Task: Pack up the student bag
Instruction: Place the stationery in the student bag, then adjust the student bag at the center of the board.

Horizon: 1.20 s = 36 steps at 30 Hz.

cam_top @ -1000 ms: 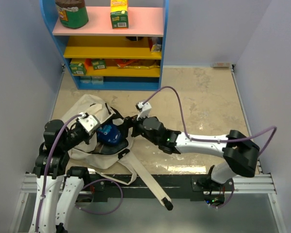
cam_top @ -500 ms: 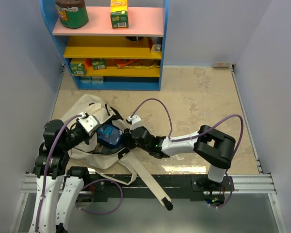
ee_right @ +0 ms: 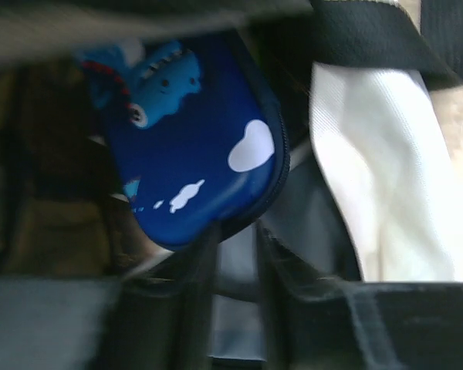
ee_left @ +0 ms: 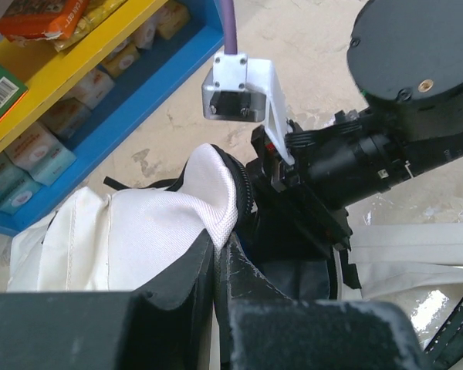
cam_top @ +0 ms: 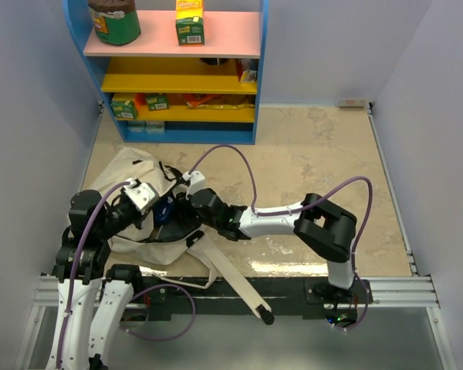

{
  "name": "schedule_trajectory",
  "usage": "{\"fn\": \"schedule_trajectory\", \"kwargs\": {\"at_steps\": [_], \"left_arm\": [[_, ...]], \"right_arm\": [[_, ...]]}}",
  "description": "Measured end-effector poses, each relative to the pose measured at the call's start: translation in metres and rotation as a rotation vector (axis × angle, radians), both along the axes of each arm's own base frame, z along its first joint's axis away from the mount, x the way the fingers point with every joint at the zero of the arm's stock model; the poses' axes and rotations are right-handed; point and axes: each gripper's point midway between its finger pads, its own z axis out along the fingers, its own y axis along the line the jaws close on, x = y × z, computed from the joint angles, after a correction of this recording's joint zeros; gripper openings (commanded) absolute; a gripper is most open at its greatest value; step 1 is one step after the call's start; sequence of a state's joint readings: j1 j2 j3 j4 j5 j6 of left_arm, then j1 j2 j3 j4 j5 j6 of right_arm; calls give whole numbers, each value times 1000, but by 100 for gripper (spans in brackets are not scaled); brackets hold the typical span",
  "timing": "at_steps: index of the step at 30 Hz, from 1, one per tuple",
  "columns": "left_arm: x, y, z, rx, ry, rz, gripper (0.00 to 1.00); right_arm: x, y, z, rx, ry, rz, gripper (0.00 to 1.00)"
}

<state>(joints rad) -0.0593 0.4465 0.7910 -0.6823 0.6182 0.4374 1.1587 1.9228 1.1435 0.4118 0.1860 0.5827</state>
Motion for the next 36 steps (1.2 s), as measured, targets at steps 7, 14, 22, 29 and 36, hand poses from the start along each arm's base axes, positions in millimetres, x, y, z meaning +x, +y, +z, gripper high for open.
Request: {"fn": "schedule_trajectory", "kwargs": {"at_steps": [7, 14, 22, 29, 36], "left_arm": [[0, 0, -2, 0, 4, 0, 0], [1, -3, -10, -8, 19, -20, 21], [-8, -12, 7, -14, -5, -84, 26], [-11, -13, 14, -18, -24, -96, 23], [-10, -13, 14, -17, -24, -94, 19]], "right_arm": [[-15, -26, 18, 58, -8, 13, 58], [-36, -80, -2, 25, -2, -7, 53], [-11, -74, -12, -126, -112, -73, 72], [29, -47, -21, -295, -237, -168, 59], [35, -73, -58, -466, -246, -230, 17]]}}
